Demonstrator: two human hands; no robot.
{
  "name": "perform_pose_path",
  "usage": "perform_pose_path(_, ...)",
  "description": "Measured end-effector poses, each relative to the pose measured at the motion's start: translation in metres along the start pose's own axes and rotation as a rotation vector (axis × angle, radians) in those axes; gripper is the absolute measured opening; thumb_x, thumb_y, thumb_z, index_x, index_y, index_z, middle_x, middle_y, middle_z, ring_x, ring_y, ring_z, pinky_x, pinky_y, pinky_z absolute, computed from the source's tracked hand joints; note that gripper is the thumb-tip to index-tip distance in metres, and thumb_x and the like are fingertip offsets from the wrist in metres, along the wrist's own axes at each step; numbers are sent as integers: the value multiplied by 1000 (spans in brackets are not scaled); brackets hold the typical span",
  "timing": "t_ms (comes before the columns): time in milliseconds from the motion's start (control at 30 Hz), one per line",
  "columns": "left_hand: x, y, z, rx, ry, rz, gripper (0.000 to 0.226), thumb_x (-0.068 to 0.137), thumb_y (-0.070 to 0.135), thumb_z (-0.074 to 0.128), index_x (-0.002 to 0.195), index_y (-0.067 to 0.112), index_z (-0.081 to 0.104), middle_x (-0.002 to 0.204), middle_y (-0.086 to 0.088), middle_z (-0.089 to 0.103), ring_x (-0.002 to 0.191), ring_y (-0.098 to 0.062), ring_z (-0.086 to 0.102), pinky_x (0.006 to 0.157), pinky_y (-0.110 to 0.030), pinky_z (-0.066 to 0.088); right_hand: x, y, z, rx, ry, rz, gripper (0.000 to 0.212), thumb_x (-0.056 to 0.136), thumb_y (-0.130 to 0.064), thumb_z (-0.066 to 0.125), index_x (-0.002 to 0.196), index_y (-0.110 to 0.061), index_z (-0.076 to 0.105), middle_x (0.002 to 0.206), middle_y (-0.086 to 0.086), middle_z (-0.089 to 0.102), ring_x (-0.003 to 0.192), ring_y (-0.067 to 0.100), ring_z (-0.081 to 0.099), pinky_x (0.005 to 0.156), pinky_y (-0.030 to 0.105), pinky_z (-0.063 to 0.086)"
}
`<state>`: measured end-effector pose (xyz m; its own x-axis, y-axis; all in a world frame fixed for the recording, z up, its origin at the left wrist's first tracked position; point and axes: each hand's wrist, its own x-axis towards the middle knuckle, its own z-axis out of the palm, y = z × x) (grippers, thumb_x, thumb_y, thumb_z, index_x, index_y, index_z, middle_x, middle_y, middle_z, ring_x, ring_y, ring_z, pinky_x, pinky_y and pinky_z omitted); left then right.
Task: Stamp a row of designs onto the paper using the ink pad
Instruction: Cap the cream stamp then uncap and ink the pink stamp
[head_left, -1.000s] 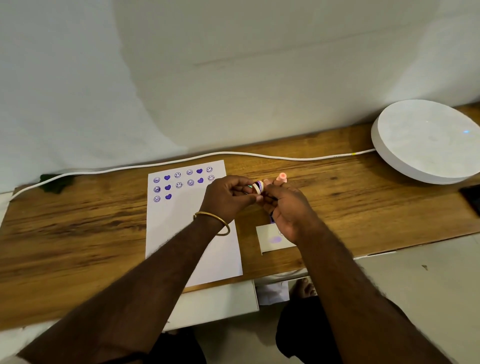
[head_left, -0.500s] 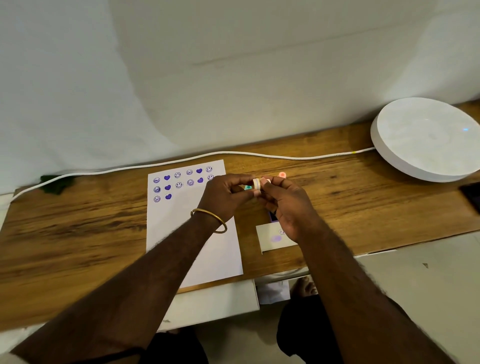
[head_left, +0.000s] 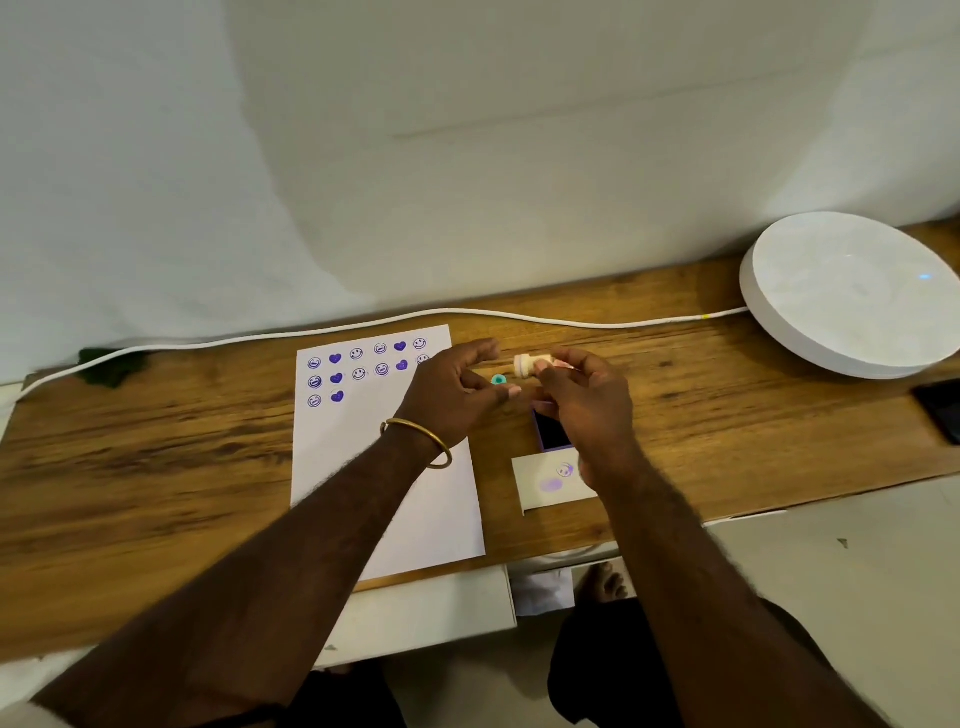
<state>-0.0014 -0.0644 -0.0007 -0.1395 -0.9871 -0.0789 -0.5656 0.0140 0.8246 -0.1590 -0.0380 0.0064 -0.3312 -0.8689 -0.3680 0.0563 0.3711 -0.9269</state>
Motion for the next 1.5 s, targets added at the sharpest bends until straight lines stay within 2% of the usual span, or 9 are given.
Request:
perform_pose_path(133,-4,-17,-6,305,-67,-42,47,80,40,74,122,22,62,118,3,63,100,-15,60,83,-21,46,6,6,-9,-430,116,-294,30,89,-27,69,116,-16,67,111,-1,70,99,11,64,80,21,53)
perform_pose_path(200,-7,-27,-2,472,-170,-91,56,79,43,74,129,23,57,125,0,58,112,-20,55,92,-28,46,7,12,-7,-648,128,-390,31,91,-30,67,118,-16,66,120,1,66,108,15,59,89,28,51)
perform_pose_path(333,-7,-34,9,646,-249,-143,78,71,53,77,136,23,45,133,-4,51,115,-24,53,92,-37,51,10,19,3,-933,141,-458,30,93,-29,62,121,-18,67,137,4,55,126,23,47,98,41,49)
perform_pose_path(467,-5,-40,13,699,-301,-189,90,66,60,78,139,23,40,136,-5,48,117,-25,52,92,-39,52,20,24,9,-1116,98,-460,32,94,-30,59,125,-24,64,145,3,47,134,25,40,103,43,43)
perform_pose_path(967,1,-48,13,709,-339,-195,93,63,62,78,140,25,41,134,-5,46,119,-25,49,95,-38,49,32,26,12,-1118,61,-434,37,92,-35,62,127,-26,61,144,1,46,135,25,37,104,46,38)
perform_pose_path(1167,1,-35,7,528,-112,-48,62,77,58,68,125,21,55,122,-1,59,107,-20,56,85,-32,50,42,21,-9,-977,218,-441,36,92,-29,61,127,-24,60,136,3,55,127,25,45,98,43,42)
perform_pose_path(1300,9,-19,8,268,17,-44,44,79,47,72,115,21,64,100,6,67,91,-13,60,73,-25,49,45,26,-9,-1040,151,-430,51,91,-28,62,139,-26,47,141,3,52,131,27,44,100,45,42)
perform_pose_path(1400,14,-10,11,164,34,-21,33,81,41,73,108,24,68,93,8,67,81,-9,59,69,-24,50,47,32,-6,-1095,96,-462,51,90,-23,62,139,-27,47,140,2,54,130,28,46,99,47,45)
perform_pose_path(1500,17,-5,15,144,0,-3,28,82,37,73,107,26,68,95,7,68,80,-7,60,71,-25,53,48,36,-6,-1089,150,-489,38,91,-18,60,129,-24,58,130,2,63,121,25,54,95,45,49)
